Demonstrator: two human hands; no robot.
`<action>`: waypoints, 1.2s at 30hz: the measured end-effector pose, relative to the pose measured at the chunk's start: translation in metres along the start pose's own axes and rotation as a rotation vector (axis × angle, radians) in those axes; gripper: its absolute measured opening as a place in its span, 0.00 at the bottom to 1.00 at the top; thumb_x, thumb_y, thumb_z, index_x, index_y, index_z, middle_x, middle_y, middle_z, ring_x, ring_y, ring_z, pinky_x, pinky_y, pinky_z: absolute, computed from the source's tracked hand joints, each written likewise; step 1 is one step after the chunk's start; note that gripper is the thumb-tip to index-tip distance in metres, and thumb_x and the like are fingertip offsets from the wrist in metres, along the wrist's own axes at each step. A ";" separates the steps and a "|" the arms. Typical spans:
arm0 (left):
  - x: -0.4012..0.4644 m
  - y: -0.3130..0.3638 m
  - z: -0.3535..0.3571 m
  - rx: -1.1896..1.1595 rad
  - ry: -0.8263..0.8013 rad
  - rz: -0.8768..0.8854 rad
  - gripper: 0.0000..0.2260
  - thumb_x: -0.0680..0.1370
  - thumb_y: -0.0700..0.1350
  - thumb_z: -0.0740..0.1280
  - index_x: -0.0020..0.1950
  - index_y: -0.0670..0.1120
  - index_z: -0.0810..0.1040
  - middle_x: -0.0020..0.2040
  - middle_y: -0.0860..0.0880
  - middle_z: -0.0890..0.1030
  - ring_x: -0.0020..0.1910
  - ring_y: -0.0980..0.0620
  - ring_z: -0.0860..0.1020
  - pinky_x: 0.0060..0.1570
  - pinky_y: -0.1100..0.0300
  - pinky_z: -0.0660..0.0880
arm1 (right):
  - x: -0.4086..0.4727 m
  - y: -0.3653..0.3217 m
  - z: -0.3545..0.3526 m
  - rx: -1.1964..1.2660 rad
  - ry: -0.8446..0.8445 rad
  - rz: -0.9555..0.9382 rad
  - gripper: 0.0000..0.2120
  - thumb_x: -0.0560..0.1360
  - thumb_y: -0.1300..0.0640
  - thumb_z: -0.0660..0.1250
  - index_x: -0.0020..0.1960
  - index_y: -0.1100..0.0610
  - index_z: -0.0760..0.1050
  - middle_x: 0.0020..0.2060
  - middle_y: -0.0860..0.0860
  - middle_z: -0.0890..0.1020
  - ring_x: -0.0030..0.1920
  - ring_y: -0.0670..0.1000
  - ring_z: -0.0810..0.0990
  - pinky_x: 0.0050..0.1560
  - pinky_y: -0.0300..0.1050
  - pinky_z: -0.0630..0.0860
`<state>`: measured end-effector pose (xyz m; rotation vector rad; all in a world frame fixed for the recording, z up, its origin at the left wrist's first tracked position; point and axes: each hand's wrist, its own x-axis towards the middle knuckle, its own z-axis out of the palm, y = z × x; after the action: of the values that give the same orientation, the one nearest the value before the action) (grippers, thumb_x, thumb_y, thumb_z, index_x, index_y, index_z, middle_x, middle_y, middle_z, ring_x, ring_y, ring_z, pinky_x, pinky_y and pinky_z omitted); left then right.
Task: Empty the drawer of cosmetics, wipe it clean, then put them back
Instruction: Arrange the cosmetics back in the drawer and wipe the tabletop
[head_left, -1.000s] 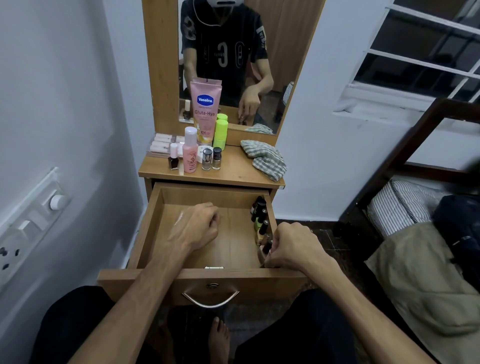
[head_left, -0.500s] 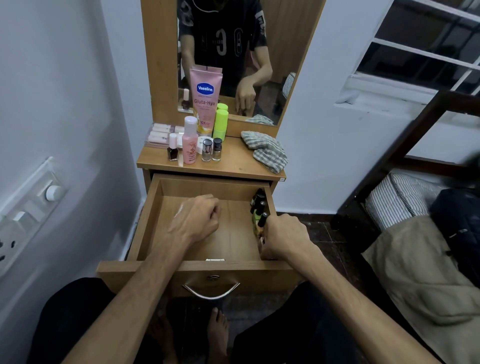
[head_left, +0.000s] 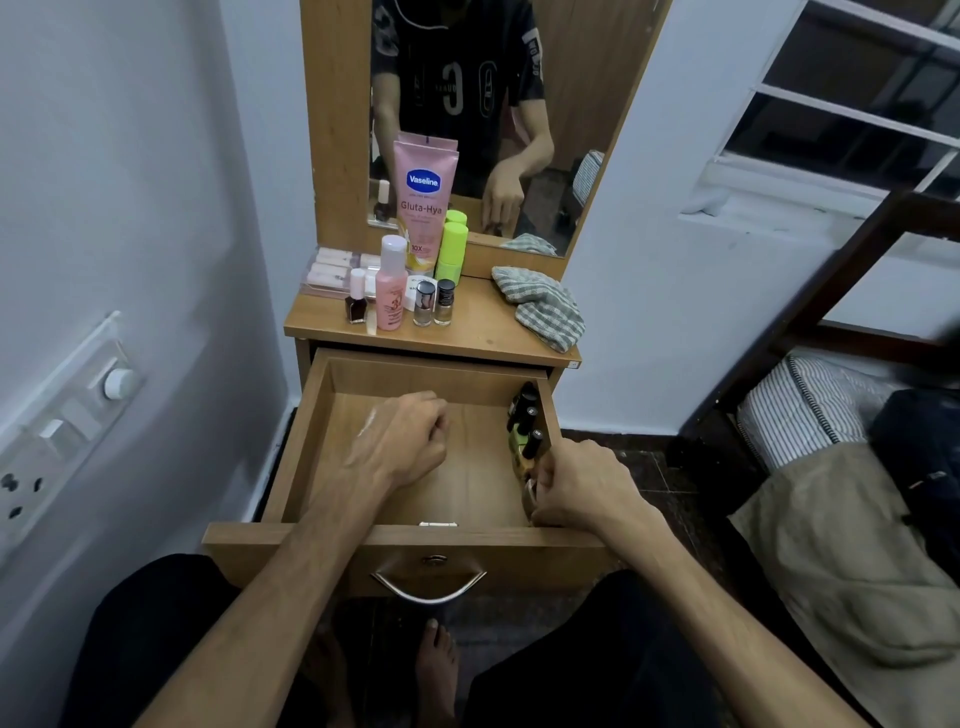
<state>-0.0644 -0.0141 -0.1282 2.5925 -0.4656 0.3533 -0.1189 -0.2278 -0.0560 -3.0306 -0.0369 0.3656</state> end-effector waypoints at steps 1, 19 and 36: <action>0.000 0.000 -0.001 -0.002 -0.001 -0.001 0.07 0.73 0.39 0.63 0.39 0.47 0.78 0.40 0.52 0.79 0.38 0.52 0.77 0.37 0.57 0.76 | 0.000 0.002 0.000 0.025 -0.005 0.001 0.04 0.69 0.57 0.73 0.44 0.55 0.81 0.42 0.52 0.83 0.44 0.53 0.82 0.43 0.47 0.82; 0.004 0.000 0.001 -0.035 -0.039 -0.015 0.06 0.73 0.41 0.63 0.42 0.47 0.79 0.44 0.52 0.80 0.42 0.50 0.79 0.42 0.52 0.78 | 0.091 -0.055 -0.072 0.454 0.347 -0.223 0.09 0.72 0.55 0.74 0.53 0.48 0.85 0.37 0.44 0.84 0.41 0.44 0.81 0.46 0.42 0.79; 0.005 -0.004 0.005 -0.036 -0.022 -0.007 0.06 0.73 0.39 0.63 0.40 0.47 0.78 0.42 0.53 0.78 0.39 0.53 0.76 0.37 0.61 0.72 | 0.126 -0.066 -0.075 0.377 0.530 -0.339 0.11 0.70 0.57 0.74 0.52 0.53 0.86 0.42 0.47 0.85 0.42 0.46 0.80 0.44 0.42 0.79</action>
<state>-0.0574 -0.0145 -0.1325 2.5649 -0.4660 0.3109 0.0209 -0.1641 -0.0072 -2.5810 -0.3874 -0.4103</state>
